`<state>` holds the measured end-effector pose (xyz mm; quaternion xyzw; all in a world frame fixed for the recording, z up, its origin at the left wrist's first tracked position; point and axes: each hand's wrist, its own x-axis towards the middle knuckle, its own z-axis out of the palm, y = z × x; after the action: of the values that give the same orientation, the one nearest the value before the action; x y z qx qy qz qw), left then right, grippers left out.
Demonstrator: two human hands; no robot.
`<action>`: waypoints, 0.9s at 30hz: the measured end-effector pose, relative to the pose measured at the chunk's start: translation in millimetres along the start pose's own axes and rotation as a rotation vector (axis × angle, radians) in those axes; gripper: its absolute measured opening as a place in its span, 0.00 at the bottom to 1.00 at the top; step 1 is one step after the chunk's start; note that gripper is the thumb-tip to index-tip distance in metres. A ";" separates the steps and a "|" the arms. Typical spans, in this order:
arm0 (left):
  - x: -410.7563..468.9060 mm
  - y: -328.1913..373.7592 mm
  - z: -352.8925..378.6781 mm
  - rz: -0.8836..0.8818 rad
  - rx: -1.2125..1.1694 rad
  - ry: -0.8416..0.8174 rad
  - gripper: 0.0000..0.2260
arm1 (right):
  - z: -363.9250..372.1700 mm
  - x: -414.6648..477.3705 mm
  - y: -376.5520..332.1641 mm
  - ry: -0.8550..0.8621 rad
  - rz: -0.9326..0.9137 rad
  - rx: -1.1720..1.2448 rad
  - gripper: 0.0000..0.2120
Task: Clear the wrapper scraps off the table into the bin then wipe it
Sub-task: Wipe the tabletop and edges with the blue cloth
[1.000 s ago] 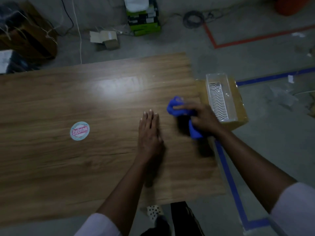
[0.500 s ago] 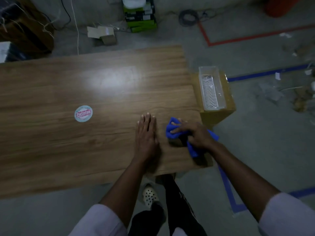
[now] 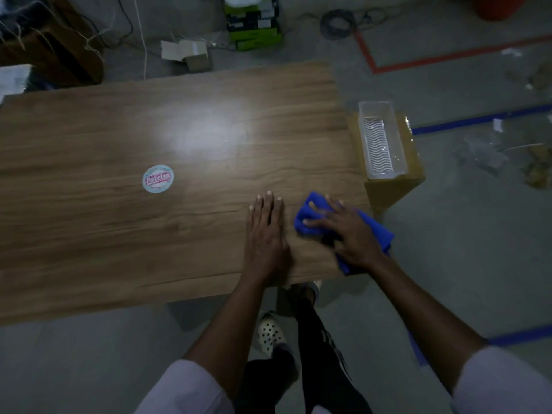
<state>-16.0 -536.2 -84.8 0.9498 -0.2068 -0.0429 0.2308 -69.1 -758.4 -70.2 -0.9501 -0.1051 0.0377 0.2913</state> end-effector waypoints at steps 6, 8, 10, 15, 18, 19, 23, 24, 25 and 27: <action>-22.8 7.7 -12.9 -0.006 -0.027 -0.044 0.33 | -5.2 -72.9 -31.8 0.167 0.055 0.194 0.37; -27.2 7.5 -12.5 0.001 -0.024 -0.028 0.32 | -23.0 -49.9 -30.0 0.269 0.121 0.204 0.39; -31.2 5.0 -8.0 0.013 -0.013 0.004 0.30 | -37.4 -12.0 -21.0 0.289 0.164 0.214 0.38; -37.9 -1.3 5.1 0.045 0.047 0.081 0.28 | -4.2 17.3 -11.0 0.210 0.245 -0.004 0.33; -42.6 0.9 7.6 0.031 0.070 0.121 0.27 | 23.6 -20.4 -43.6 0.187 0.229 0.014 0.31; -43.5 1.7 7.7 0.033 0.071 0.125 0.26 | 27.9 -34.5 -54.7 0.151 0.188 0.052 0.32; -47.7 4.4 5.0 0.026 0.011 0.152 0.23 | 10.8 -72.6 -69.2 0.065 0.122 0.311 0.35; -48.7 2.6 4.6 0.029 -0.024 0.172 0.22 | -0.8 -72.6 -68.9 0.133 0.167 0.347 0.36; -49.8 -0.5 3.9 0.033 -0.052 0.193 0.21 | -14.4 -69.3 -68.7 0.207 0.219 0.378 0.36; -49.8 -10.2 0.8 0.043 -0.054 0.251 0.14 | -32.8 -55.1 -64.6 0.279 0.295 0.401 0.28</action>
<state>-57.8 -507.8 -90.8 0.9366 -0.1953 0.0756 0.2810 -129.9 -736.3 -6.2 -0.8745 0.0848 -0.0312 0.4765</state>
